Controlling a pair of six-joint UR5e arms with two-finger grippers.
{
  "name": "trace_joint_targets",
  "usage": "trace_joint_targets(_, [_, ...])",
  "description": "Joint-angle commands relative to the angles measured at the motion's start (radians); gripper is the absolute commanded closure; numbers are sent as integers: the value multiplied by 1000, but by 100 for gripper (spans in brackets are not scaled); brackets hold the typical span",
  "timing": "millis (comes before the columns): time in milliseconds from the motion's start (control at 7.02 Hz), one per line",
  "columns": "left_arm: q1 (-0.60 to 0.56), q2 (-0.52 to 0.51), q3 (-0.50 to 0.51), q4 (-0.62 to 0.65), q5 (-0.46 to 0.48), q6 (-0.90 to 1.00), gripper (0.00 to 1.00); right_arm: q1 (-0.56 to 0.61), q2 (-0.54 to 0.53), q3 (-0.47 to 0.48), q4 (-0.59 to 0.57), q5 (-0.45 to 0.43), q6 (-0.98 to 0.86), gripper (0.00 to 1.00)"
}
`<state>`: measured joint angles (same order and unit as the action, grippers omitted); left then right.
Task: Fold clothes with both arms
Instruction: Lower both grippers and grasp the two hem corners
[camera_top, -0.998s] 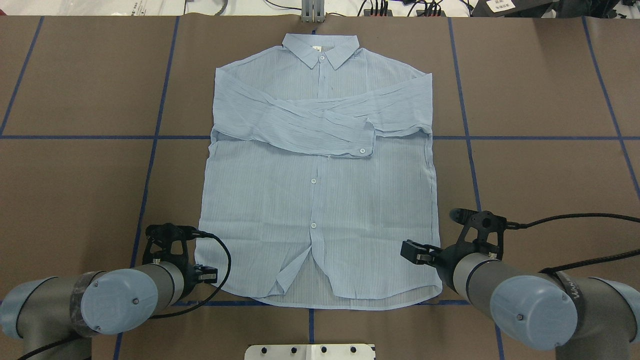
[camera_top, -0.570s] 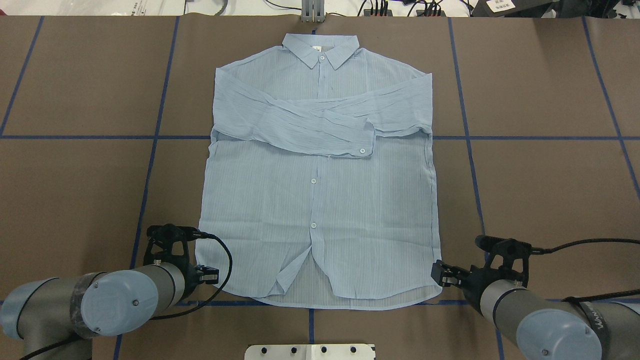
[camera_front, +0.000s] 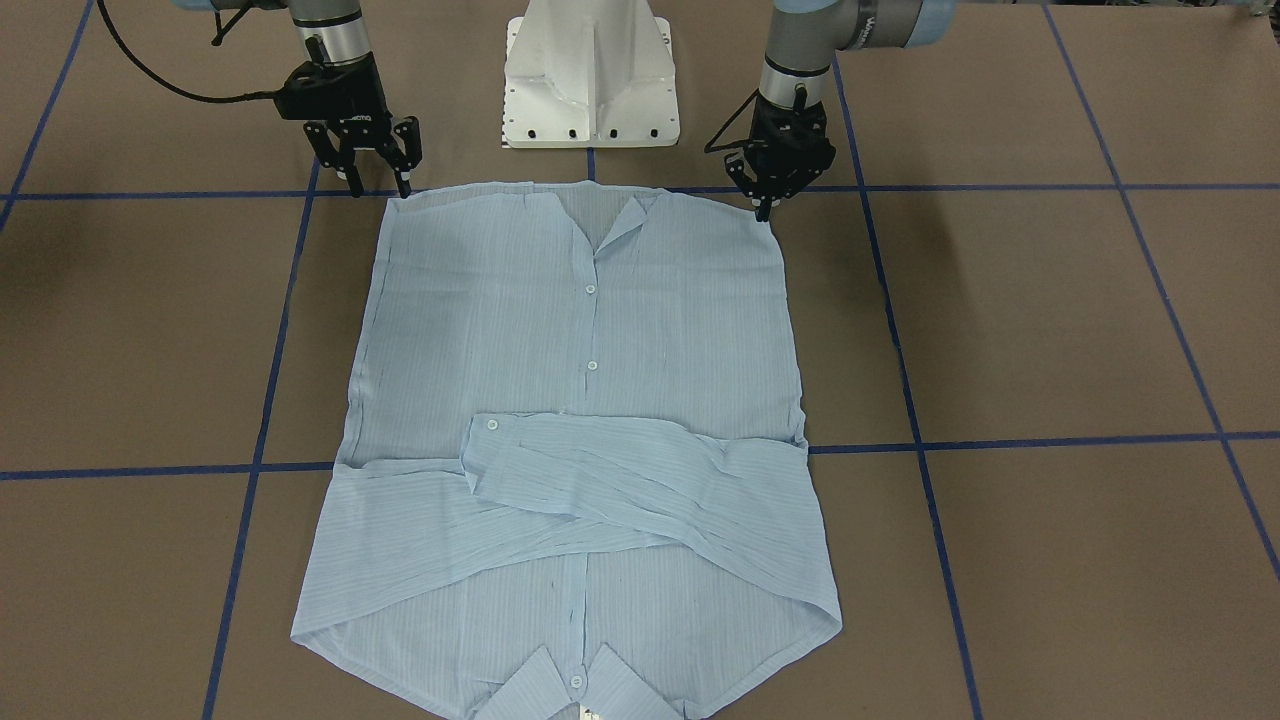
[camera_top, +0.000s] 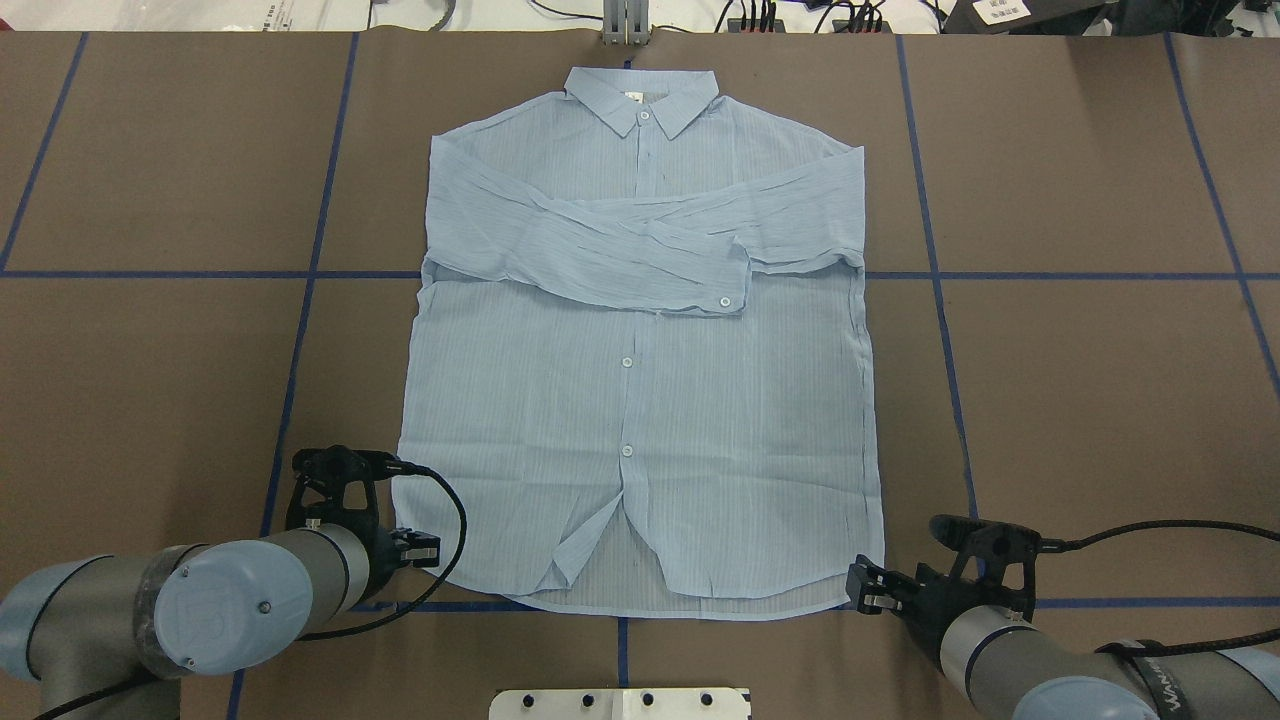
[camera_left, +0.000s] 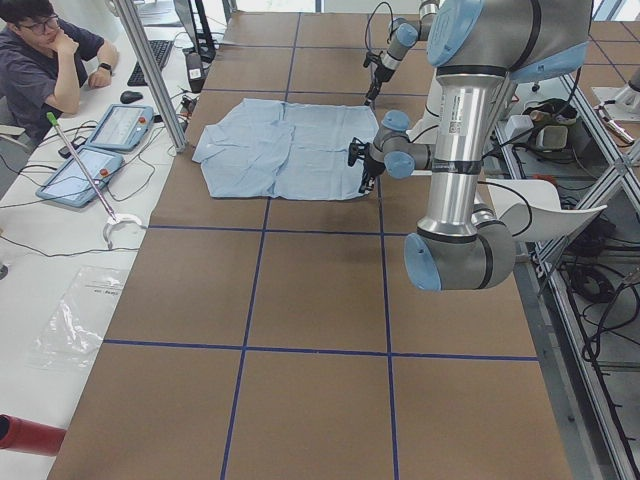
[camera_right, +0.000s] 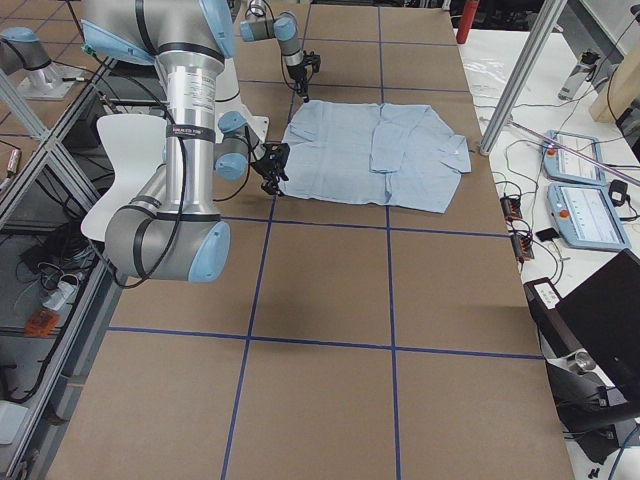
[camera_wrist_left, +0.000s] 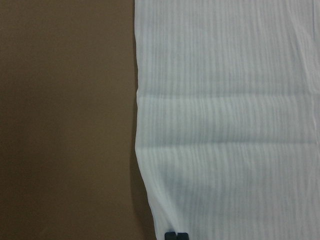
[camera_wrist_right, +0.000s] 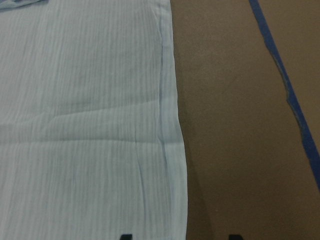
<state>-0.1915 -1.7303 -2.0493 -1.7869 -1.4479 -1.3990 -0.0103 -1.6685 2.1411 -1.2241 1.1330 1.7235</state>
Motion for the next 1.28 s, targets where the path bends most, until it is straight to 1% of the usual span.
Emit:
trace_joint_targets(0, [-2,0,-20,1,6,2,100,-5,68,-70,0,-10,1,29])
trace_joint_targets(285, [-2,0,-23,1,6,2,100,1,59,-69,0,-22,-1,33])
trace_joint_targets(428, [-2,0,-23,3,6,2,100,3,55,-66,0,-30,-1,39])
trace_joint_targets(713, [-2,0,-23,3,6,2,100,4,53,-63,-2,-27,-5,79])
trace_joint_targets(855, [-3,0,-23,3,7,2,100,6,53,-63,-6,-27,-4,93])
trace_joint_targets(998, [-3,0,-23,3,6,2,100,6,53,-61,-6,-29,-2,100])
trace_joint_targets(1140, [-3,0,-23,3,6,2,100,4,53,-61,-8,-30,-1,100])
